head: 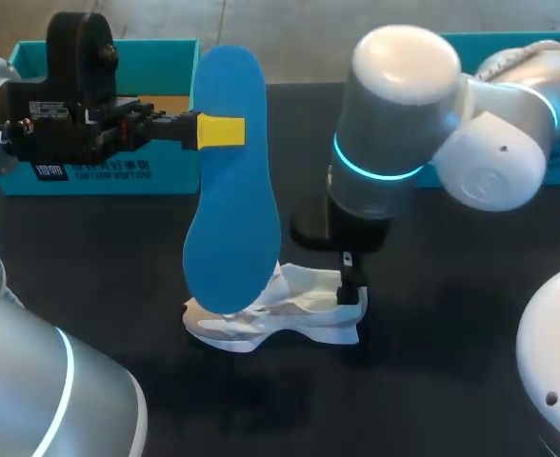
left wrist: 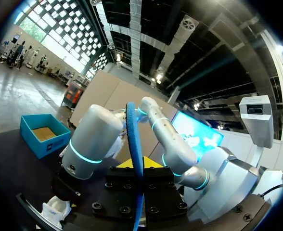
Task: Take the shoe out of the shoebox, open the shoe tongue, remove and reinsert the insole, then place the shoe into the shoebox
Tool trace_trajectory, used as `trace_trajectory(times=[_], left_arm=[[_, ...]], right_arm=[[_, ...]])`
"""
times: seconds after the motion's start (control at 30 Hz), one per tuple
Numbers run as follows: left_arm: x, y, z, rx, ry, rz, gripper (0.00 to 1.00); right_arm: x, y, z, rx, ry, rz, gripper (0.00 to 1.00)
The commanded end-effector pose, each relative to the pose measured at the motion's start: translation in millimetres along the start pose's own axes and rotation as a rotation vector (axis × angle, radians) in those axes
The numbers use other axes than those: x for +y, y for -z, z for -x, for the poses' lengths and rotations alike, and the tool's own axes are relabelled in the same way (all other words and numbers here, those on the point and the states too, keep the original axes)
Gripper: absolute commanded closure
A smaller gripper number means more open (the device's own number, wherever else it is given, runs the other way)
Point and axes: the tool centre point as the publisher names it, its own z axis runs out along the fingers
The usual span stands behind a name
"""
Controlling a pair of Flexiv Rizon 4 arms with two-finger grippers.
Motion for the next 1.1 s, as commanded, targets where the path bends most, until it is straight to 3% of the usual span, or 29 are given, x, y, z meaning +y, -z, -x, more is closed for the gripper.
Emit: trace_trajectory(times=[0.03,0.43,0.63,1.1], left_arm=[[0.5,-0.6,0.0,0.0,-0.001,0.0,1.0],[0.5,-0.6,0.0,0.0,-0.001,0.0,1.0],[0.5,-0.6,0.0,0.0,-0.001,0.0,1.0],[0.5,-0.6,0.0,0.0,-0.001,0.0,1.0]], right_arm=[[8.3,-5.3,1.9,0.011,-0.002,-0.041,0.0],[15.1,-8.2,-0.5,0.026,-0.007,-0.032,0.0],[21.0,-1.3,8.1,0.011,-0.006,-0.029,0.0],[42.8,-11.0,26.8,0.016,0.022,-0.018,0.0]])
